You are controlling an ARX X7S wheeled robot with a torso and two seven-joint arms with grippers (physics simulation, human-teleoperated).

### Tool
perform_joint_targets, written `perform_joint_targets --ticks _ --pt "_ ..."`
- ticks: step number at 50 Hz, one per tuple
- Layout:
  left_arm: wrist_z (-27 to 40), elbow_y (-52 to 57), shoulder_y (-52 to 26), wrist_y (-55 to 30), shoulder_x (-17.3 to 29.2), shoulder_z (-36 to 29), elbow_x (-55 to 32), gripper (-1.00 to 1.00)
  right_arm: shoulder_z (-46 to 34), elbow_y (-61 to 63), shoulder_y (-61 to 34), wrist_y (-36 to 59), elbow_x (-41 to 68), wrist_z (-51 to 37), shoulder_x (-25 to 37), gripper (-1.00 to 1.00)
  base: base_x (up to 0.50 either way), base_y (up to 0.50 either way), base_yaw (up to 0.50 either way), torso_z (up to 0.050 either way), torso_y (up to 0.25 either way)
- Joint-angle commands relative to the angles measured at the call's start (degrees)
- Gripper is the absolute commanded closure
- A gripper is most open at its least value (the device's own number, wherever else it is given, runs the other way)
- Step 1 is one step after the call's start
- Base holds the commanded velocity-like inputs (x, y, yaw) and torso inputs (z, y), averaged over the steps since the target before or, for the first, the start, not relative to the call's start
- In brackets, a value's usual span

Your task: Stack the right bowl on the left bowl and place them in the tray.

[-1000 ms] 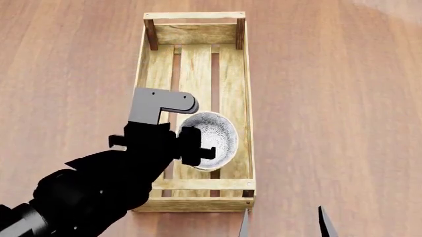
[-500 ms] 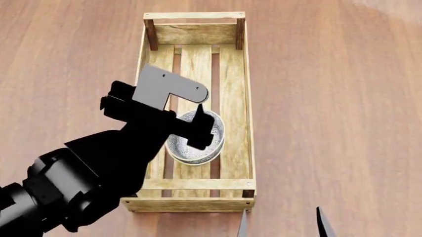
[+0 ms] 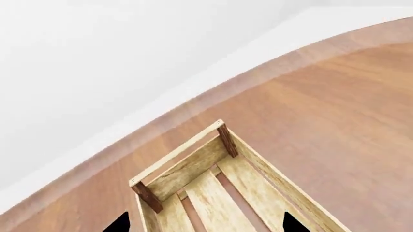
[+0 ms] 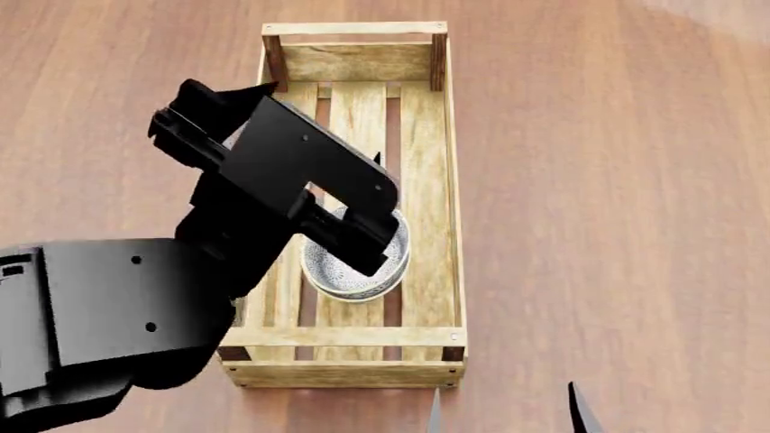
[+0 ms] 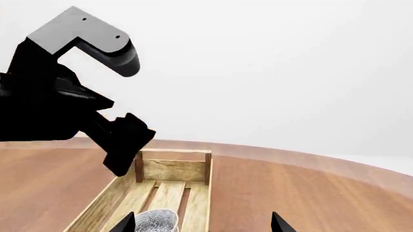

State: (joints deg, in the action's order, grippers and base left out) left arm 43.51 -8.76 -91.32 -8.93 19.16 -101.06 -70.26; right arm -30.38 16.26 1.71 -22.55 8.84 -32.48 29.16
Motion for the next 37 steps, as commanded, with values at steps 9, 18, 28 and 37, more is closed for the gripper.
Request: perform_joint_targets --ticks 9,18,28,37 --pt "12.62 38.69 -8.51 -2.88 15.42 -0.95 8.66 -1.00 0.51 0.51 0.11 0.65 -2.02 1.07 -1.55 -1.00 0.00 0.00 0.00 0.000 0.000" --pt "17.17 51.90 -6.36 -0.95 29.30 -4.07 19.65 -1.00 0.42 0.55 0.15 0.92 -2.51 0.82 -1.56 -1.00 0.00 0.00 0.00 0.000 0.000" --pt "23.53 48.88 8.79 14.11 43.94 -9.36 36.40 -1.00 1.15 -0.17 0.33 0.75 -2.76 -0.01 -1.42 -1.00 0.00 0.00 0.00 0.000 0.000" --pt "36.08 44.59 16.82 14.86 46.25 -10.94 45.98 -1.00 5.90 0.35 0.98 -0.53 -1.54 -3.31 0.08 -1.00 0.00 0.00 0.00 0.000 0.000"
